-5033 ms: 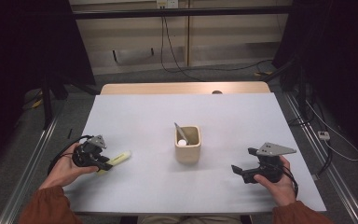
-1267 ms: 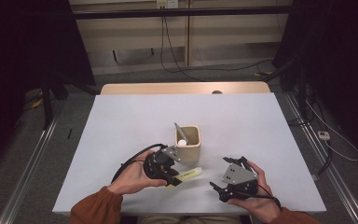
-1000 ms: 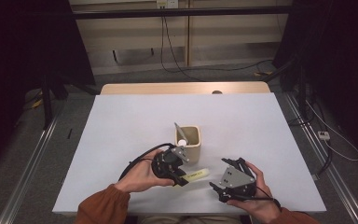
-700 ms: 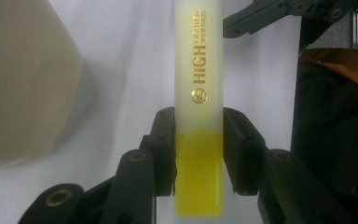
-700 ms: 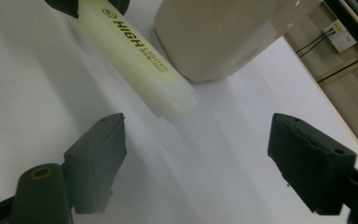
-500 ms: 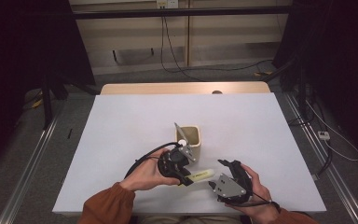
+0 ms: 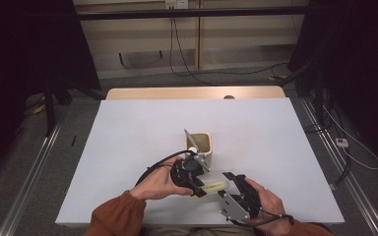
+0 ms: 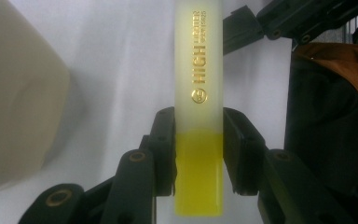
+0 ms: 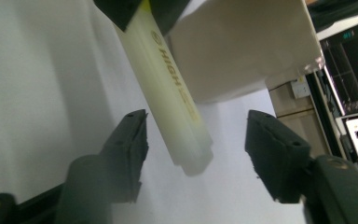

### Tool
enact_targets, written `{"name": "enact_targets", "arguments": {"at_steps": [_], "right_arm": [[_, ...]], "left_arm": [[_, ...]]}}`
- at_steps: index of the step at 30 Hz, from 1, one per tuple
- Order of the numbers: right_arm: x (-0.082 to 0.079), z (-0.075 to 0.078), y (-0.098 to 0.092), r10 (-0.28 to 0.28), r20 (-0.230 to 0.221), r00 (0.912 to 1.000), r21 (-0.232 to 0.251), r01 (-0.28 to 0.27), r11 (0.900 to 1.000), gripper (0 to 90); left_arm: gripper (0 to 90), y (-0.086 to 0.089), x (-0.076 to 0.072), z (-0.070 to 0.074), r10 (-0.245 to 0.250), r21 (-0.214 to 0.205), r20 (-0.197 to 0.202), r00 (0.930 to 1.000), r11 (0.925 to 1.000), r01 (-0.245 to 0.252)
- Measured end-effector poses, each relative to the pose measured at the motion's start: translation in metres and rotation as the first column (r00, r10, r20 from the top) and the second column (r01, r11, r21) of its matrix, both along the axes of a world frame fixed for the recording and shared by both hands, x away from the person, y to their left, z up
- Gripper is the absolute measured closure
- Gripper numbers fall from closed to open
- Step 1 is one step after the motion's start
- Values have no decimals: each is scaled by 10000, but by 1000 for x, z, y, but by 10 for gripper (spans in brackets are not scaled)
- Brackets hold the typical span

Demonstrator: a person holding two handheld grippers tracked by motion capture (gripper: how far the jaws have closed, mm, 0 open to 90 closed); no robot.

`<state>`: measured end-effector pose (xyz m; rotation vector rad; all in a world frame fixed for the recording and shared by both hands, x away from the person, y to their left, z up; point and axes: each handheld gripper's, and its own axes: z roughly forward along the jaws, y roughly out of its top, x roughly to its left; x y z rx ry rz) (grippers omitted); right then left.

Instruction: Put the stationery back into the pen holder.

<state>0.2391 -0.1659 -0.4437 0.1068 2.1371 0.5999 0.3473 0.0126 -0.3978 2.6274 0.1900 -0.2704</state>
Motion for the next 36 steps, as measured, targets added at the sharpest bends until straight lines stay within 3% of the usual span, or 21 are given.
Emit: {"name": "enact_targets", "arguments": {"at_steps": [7,13,26,28,35,36], "right_arm": [[-5,-4,8,751,607,9953,-883,-696,9937,506],[-7,-6,11,879,667,9939,-805,-825,9933,610],[-10,-7,10,1158,857,9896,-1082,-1063,9884,713],[-11,-8,10,1085,771,9911,-1032,-1003,9896,767],[-11,-6,9,1349,791,9877,-1132,-1255,9856,783],[-12,-6,9,1244,721,9896,-978,-1171,9883,783]], "left_arm": [[672,-8,4,2,-16,15,-103,9999,10000,16],[672,-12,3,1,-162,31,-202,9997,9999,162],[671,-11,4,1,129,-315,-477,9988,9994,-144],[665,-10,4,2,269,-457,-437,9987,9985,-289],[660,-9,3,2,296,-579,-528,9982,9978,-327],[653,-9,3,1,345,-678,-650,9973,9969,-389]]}}
